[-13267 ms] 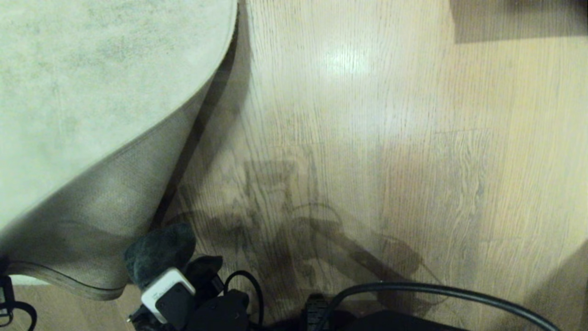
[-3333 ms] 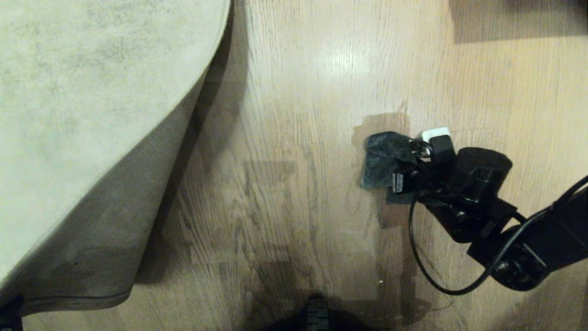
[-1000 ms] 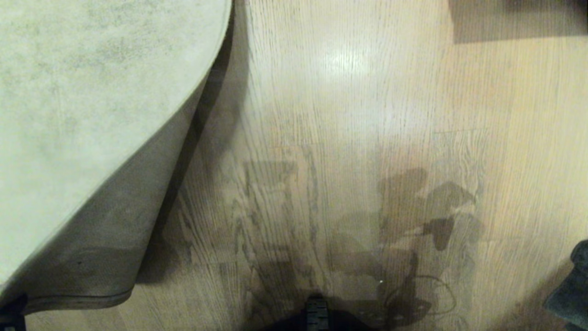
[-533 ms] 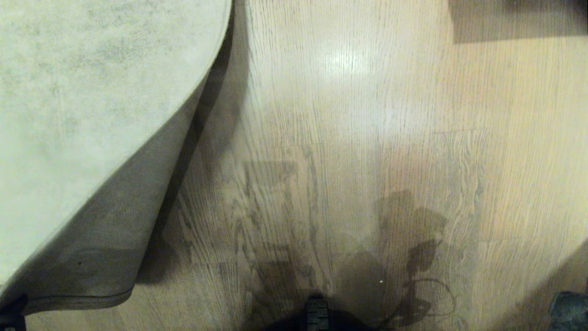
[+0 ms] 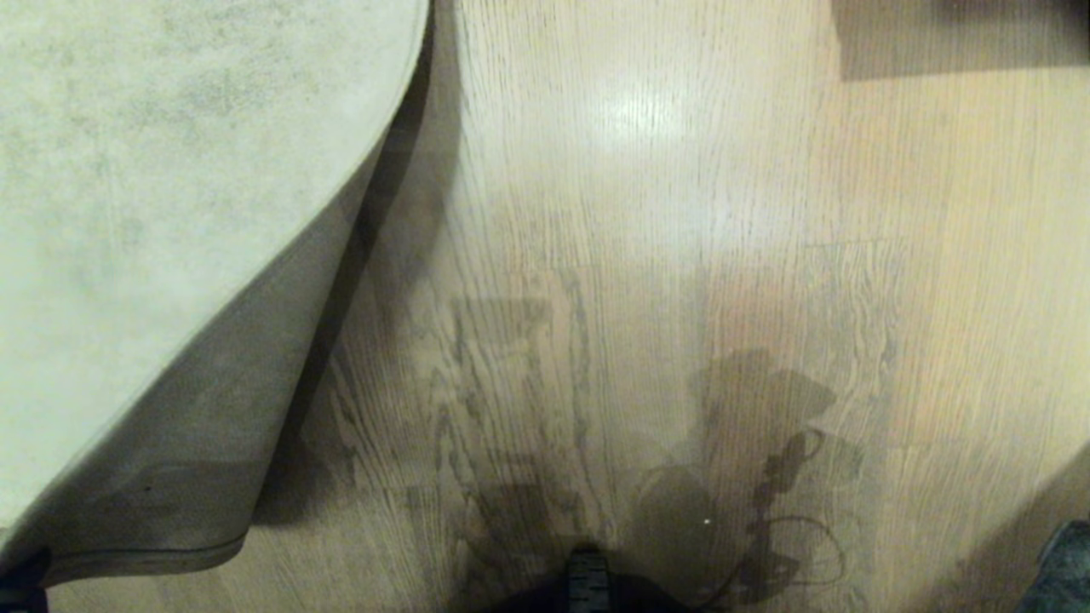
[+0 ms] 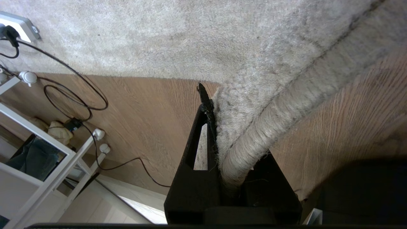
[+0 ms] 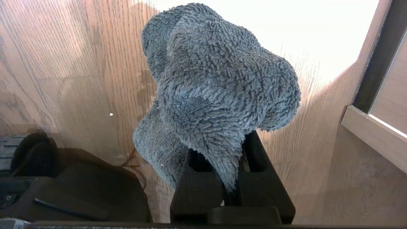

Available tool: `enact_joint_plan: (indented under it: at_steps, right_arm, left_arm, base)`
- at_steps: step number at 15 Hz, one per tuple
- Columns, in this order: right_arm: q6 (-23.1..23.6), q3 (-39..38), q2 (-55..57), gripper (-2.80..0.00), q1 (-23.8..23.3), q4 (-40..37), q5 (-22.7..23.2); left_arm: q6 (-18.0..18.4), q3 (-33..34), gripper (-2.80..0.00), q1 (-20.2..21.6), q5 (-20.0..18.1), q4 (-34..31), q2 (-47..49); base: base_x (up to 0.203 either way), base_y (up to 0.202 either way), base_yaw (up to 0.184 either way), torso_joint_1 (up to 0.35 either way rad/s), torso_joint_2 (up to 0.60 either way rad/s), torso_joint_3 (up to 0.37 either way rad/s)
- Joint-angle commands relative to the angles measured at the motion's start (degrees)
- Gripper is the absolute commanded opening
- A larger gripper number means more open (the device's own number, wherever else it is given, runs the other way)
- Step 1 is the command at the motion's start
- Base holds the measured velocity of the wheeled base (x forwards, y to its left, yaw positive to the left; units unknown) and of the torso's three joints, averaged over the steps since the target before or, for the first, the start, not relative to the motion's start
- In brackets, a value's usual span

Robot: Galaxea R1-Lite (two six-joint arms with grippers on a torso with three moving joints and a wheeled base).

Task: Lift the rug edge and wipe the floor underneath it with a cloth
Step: Lay down the carpet

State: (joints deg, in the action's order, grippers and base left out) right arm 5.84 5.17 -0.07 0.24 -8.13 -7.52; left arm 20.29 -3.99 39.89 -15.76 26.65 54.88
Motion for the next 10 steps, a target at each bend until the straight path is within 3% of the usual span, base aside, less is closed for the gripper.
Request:
enact_joint_plan:
  at_steps: [1,10]
  right_arm:
    - [0.05,-0.07,0.16,-2.80,0.02,-0.13,-0.04]
    - [0.13,-0.16,0.07,-2.80,0.02,0.13,-0.04]
  left_arm:
    - [0.11,-0.01,-2.80,0.01,-0.06,0.16,-0.68]
    - [0.11,0.29,-2.80,0.10,-0.06,0.16,-0.92]
  base:
    - [0.000,0.000,0.000,0.000,0.00,0.000]
    - [0.000,0.000,0.000,0.000,0.00,0.000]
